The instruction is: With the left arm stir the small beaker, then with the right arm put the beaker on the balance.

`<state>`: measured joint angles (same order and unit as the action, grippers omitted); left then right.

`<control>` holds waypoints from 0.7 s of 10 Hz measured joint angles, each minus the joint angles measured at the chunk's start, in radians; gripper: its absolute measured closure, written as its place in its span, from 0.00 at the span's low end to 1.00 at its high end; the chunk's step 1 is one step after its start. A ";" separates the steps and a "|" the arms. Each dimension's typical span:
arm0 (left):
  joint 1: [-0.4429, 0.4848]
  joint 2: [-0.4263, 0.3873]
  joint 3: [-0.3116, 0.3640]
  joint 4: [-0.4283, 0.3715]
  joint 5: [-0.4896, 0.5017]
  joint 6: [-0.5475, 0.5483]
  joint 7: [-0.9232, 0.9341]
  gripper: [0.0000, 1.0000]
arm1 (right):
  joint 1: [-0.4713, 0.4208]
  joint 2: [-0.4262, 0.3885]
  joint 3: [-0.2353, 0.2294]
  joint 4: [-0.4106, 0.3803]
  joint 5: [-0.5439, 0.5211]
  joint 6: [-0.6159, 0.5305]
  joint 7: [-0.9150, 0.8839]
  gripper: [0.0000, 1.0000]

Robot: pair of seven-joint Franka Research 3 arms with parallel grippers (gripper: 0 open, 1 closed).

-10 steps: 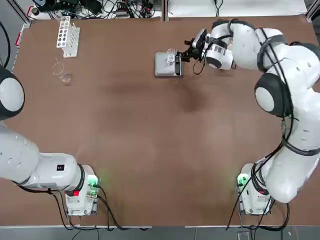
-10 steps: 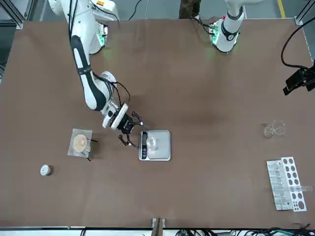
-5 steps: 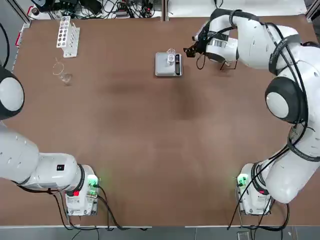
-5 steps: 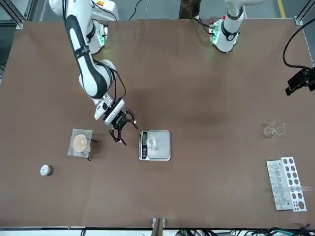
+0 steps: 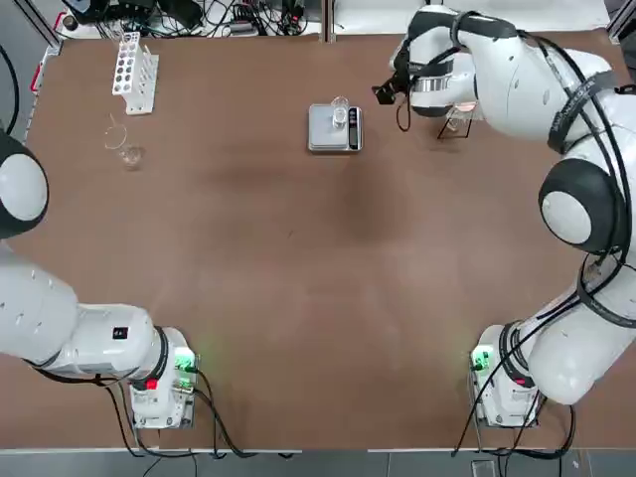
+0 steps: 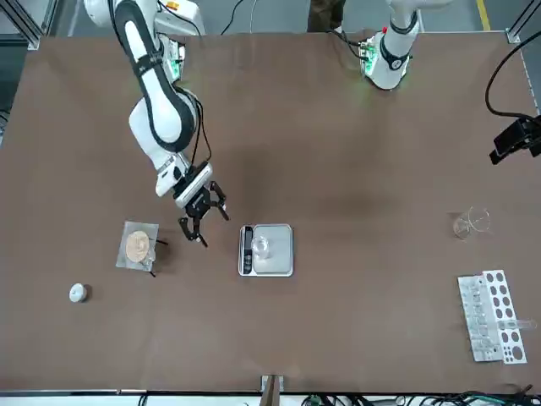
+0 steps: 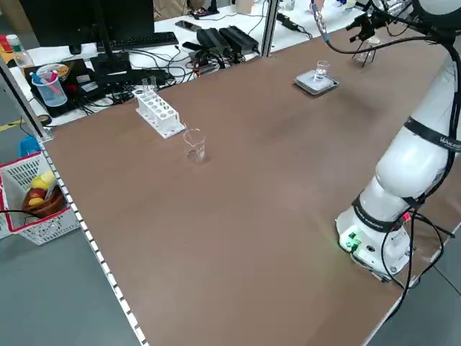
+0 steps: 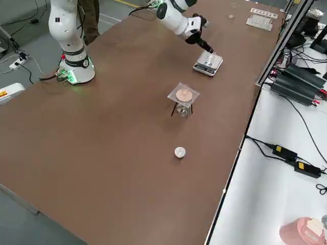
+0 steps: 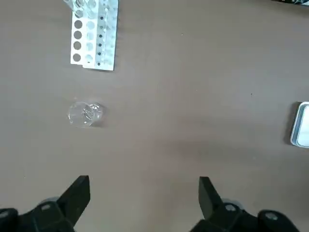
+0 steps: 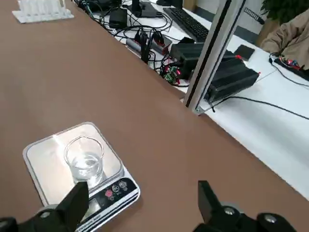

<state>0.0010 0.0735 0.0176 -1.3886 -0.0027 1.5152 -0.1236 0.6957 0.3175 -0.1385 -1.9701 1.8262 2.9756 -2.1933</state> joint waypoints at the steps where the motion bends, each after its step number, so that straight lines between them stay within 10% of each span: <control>1: -0.001 -0.001 -0.002 0.000 0.000 0.006 0.000 0.00 | -0.005 -0.006 -0.003 0.000 -0.052 0.000 0.003 0.00; 7: -0.007 -0.002 -0.020 0.000 0.000 0.012 -0.001 0.00 | -0.016 -0.011 -0.003 -0.002 -0.076 -0.005 0.030 0.00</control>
<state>-0.0064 0.0712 -0.0026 -1.3886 -0.0027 1.5272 -0.1246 0.6796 0.3062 -0.1418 -1.9716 1.7506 2.9701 -2.1631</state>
